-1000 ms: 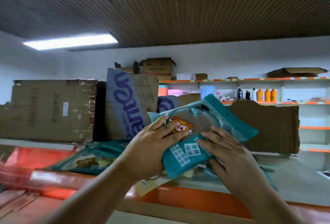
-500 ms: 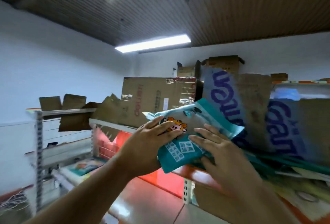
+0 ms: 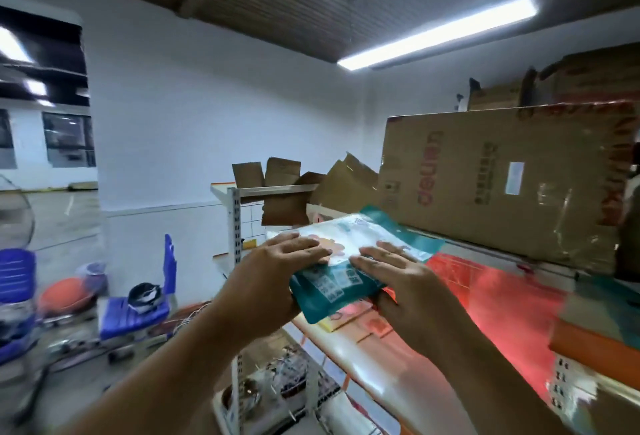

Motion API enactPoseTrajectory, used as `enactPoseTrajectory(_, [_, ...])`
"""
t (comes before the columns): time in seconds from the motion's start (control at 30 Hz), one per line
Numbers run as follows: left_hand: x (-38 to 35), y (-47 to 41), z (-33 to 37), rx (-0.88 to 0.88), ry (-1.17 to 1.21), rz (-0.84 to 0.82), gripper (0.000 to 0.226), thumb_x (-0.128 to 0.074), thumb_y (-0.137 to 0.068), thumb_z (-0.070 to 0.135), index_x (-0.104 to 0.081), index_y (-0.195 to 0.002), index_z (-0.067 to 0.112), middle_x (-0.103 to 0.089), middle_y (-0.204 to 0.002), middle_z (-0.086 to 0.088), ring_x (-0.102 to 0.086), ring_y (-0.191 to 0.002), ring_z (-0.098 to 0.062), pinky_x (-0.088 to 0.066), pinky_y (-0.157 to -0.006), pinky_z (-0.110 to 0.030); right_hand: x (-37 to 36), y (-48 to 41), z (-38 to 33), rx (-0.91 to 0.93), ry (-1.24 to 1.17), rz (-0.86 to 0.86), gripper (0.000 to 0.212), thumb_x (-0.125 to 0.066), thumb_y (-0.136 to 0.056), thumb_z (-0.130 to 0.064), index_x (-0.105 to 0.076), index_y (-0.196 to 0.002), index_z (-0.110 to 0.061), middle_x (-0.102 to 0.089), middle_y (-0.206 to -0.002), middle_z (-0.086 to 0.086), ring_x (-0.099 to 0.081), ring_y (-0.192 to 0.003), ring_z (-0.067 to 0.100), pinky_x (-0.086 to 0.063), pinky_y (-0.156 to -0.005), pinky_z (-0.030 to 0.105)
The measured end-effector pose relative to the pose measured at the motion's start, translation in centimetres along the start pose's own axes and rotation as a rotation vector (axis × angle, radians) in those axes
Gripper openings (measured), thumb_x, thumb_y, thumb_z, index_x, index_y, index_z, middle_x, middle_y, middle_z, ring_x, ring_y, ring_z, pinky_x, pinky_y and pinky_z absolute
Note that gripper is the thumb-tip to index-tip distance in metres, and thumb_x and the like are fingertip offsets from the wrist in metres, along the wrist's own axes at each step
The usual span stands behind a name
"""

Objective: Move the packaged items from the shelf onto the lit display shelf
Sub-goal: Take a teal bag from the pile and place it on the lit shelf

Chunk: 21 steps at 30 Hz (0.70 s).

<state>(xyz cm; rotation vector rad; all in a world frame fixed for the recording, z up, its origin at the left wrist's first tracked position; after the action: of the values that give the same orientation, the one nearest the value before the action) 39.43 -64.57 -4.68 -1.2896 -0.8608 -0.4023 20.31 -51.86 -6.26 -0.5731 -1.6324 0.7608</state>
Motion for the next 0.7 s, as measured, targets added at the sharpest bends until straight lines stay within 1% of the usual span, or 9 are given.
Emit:
enactPoseTrajectory(0.1, [-0.7, 0.9, -3.8, 0.252, 0.164, 0.075, 0.085, -0.088, -0.078, 0.024, -0.044, -0.149, 0.043, -0.044, -0.149, 0.021, -0.043, -0.130, 0.000, -0.051, -0.103, -0.026, -4.1, -1.8, 1.1, 0.046, -0.043, 0.096, 0.053, -0.067, -0.075, -0.004, -0.070, -0.125, -0.023, -0.065, -0.133, -0.005, -0.054, -0.131, 0.024, -0.044, -0.111, 0.048])
enactPoseTrajectory(0.17, [-1.6, 0.8, -6.6, 0.523, 0.435, 0.157, 0.086, -0.077, -0.088, 0.015, -0.031, -0.152, 0.049, -0.037, -0.147, 0.022, -0.049, -0.120, 0.003, -0.053, -0.089, -0.018, -7.0, -3.1, 2.3, 0.083, -0.056, 0.161, 0.052, -0.065, -0.075, -0.006, -0.071, -0.125, -0.019, -0.064, -0.134, -0.003, -0.053, -0.133, 0.025, -0.041, -0.112, 0.051])
enactPoseTrajectory(0.27, [-3.7, -0.1, -10.2, 1.012, 1.137, 0.335, 0.040, -0.050, -0.107, 0.025, -0.046, -0.145, 0.036, -0.067, -0.127, -0.002, -0.071, -0.106, -0.020, -0.061, -0.075, -0.037, -11.3, -5.4, 4.1, 0.135, -0.074, 0.205, 0.044, -0.067, -0.080, -0.013, -0.071, -0.124, -0.016, -0.065, -0.133, -0.001, -0.053, -0.133, 0.024, -0.038, -0.115, 0.051])
enactPoseTrajectory(0.33, [-5.4, -1.3, -12.0, 1.123, 1.434, 0.293, 0.042, -0.045, -0.106, 0.046, -0.063, -0.127, 0.015, -0.076, -0.108, -0.014, -0.074, -0.098, -0.036, -0.059, -0.079, -0.047, -14.5, -7.1, 5.4, 0.171, -0.086, 0.217, 0.044, -0.072, -0.081, -0.015, -0.070, -0.125, -0.018, -0.064, -0.133, -0.001, -0.051, -0.132, 0.021, -0.036, -0.115, 0.049])
enactPoseTrajectory(0.43, [-8.1, -3.7, -14.7, 1.161, 1.342, 0.200, 0.037, -0.067, -0.094, 0.031, -0.067, -0.107, -0.004, -0.074, -0.100, -0.023, -0.073, -0.093, -0.044, -0.061, -0.081, -0.051, -18.6, -9.7, 7.5, 0.221, -0.152, 0.181, 0.043, -0.071, -0.086, -0.021, -0.066, -0.129, -0.021, -0.061, -0.137, -0.004, -0.049, -0.134, 0.019, -0.034, -0.114, 0.047])
enactPoseTrajectory(0.53, [-10.7, -6.3, -17.8, 1.212, 1.262, 0.284, 0.028, -0.067, -0.095, 0.010, -0.064, -0.115, -0.010, -0.071, -0.105, -0.033, -0.070, -0.095, -0.050, -0.061, -0.082, -0.056, -21.9, -11.7, 11.2, 0.152, -0.179, 0.119, 0.053, -0.083, -0.079, -0.019, -0.065, -0.130, -0.022, -0.055, -0.144, 0.000, -0.043, -0.140, 0.027, -0.038, -0.110, 0.043])
enactPoseTrajectory(0.6, [-12.1, -7.9, -19.6, 1.187, 1.268, 0.343, 0.027, -0.064, -0.097, 0.009, -0.063, -0.118, -0.008, -0.070, -0.110, -0.033, -0.068, -0.103, -0.052, -0.056, -0.090, -0.063, -22.4, -12.9, 14.0, -0.040, -0.212, 0.176, 0.054, -0.079, -0.081, -0.014, -0.062, -0.132, -0.022, -0.048, -0.149, 0.001, -0.041, -0.141, 0.024, -0.042, -0.106, 0.024])
enactPoseTrajectory(0.67, [-13.7, -9.4, -21.2, 1.172, 1.294, 0.411, 0.022, -0.061, -0.099, 0.009, -0.063, -0.117, -0.004, -0.072, -0.110, -0.029, -0.069, -0.103, -0.049, -0.055, -0.092, -0.062, -22.7, -13.4, 17.1, -0.399, -0.457, 0.330, 0.047, -0.069, -0.090, -0.008, -0.058, -0.134, -0.021, -0.054, -0.140, 0.000, -0.057, -0.124, 0.007, -0.044, -0.083, -0.001])
enactPoseTrajectory(0.7, [-14.5, -10.0, -21.8, 1.173, 1.308, 0.440, 0.021, -0.061, -0.100, 0.009, -0.063, -0.116, -0.003, -0.073, -0.108, -0.027, -0.070, -0.101, -0.047, -0.057, -0.090, -0.059, -23.5, -13.6, 18.5, -0.595, -0.693, 0.365, 0.043, -0.065, -0.094, -0.009, -0.057, -0.134, -0.022, -0.060, -0.130, 0.001, -0.064, -0.107, 0.002, -0.049, -0.071, 0.003])
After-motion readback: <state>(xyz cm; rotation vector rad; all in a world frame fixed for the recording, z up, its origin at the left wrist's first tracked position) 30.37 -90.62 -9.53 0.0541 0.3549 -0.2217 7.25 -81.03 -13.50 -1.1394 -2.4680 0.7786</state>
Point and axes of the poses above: each hand's wrist, its own y-axis away from the middle knuckle, its own x-axis out of the back of the hand, z = x × y, the point moved 3 cm from there along -y, towards the middle knuckle
